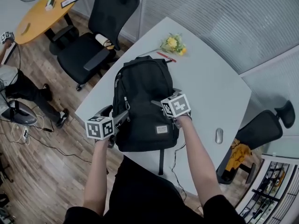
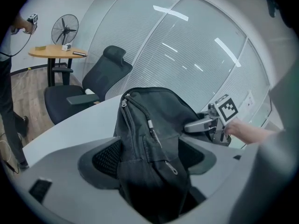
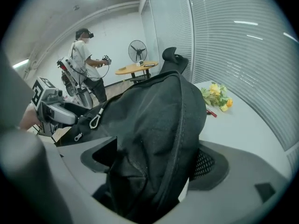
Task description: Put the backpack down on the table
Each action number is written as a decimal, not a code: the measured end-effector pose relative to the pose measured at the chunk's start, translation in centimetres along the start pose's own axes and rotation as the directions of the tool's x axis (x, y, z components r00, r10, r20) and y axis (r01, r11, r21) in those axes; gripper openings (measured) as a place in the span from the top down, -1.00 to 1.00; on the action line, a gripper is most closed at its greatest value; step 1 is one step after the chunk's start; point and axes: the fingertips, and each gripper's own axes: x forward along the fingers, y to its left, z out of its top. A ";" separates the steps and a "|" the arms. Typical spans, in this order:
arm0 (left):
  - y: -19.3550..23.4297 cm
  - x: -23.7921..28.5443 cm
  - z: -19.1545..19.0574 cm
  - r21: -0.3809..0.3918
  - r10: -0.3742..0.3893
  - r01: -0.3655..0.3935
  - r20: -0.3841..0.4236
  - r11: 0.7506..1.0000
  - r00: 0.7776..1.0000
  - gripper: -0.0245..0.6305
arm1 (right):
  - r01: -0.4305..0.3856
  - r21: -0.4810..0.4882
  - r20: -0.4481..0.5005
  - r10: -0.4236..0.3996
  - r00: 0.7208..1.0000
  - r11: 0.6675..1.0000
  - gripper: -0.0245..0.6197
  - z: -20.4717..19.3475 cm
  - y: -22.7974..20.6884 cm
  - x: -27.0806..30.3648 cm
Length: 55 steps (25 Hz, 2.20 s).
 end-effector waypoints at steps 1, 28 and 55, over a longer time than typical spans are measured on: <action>-0.2 -0.1 0.0 0.002 -0.003 0.003 0.002 1.000 1.000 -0.18 | -0.004 0.006 0.010 0.004 1.000 1.000 -0.52 0.0 -0.1 -0.1; -11.0 -8.1 -0.7 0.153 0.025 -0.054 0.186 0.987 0.982 -0.16 | -0.014 -0.024 0.300 0.020 0.954 1.000 -0.31 -1.4 6.5 -12.9; -21.4 -19.6 0.7 0.304 -0.005 -0.161 0.480 0.939 0.877 0.76 | -0.080 -0.156 0.596 0.158 0.787 0.985 0.59 -1.2 16.8 -25.9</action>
